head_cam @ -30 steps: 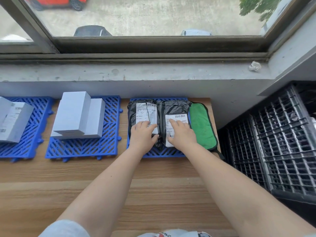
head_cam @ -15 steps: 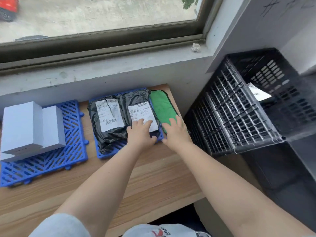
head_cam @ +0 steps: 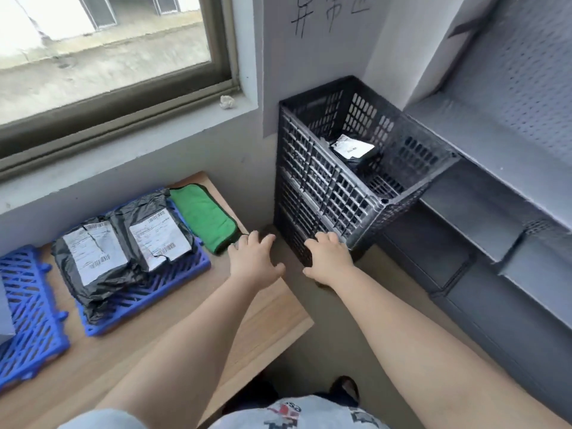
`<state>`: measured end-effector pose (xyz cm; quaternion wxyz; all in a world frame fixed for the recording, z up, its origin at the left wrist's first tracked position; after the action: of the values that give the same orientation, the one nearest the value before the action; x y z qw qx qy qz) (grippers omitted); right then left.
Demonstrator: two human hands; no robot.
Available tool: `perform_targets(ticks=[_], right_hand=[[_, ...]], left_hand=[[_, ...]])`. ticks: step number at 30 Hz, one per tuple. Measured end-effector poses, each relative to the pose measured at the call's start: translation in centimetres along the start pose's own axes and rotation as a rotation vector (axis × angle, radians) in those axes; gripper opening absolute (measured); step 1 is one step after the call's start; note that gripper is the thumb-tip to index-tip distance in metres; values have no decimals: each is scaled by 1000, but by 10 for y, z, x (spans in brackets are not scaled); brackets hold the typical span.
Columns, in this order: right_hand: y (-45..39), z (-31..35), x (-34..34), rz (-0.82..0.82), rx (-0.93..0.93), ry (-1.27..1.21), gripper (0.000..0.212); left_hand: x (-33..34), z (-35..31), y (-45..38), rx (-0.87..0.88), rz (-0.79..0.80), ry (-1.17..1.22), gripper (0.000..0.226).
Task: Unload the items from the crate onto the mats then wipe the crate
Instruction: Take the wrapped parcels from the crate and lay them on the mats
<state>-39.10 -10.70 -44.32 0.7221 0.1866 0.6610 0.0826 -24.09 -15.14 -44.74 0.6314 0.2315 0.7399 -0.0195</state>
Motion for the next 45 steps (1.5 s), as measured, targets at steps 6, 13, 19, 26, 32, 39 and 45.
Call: perform_targets(ticks=[6, 13, 19, 26, 32, 39, 45], right_hand=[[43, -114, -9, -33, 57, -57, 62], [81, -256, -46, -125, 102, -45, 71], [100, -337, -51, -126, 174, -138, 74], [85, -384, -48, -137, 276, -233, 72], [16, -402, -94, -183, 207, -163, 72], [-102, -393, -140, -141, 81, -58, 66], [-198, -366, -149, -57, 18, -23, 64]], left_hand=[[1, -118, -3, 60, -37, -43, 74], [-5, -291, -19, 209, -115, -89, 76], [0, -367, -30, 259, -108, -155, 79], [3, -407, -72, 268, -138, -189, 80], [-22, -416, -154, 276, -159, -168, 78], [-51, -377, -255, 175, -114, -150, 76], [-57, -322, -321, 72, -50, -105, 77]])
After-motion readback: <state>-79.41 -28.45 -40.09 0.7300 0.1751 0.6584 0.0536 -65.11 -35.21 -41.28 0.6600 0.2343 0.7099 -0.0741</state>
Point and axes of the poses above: each hand's wrist, its own y-axis away from the middle knuckle, its own x-axis out of the palm, z = x × y, the point moved 9 cm from there along -y, towards the middle knuckle, and after that the axes turned 1 degree about y, right-handed, at the moved point
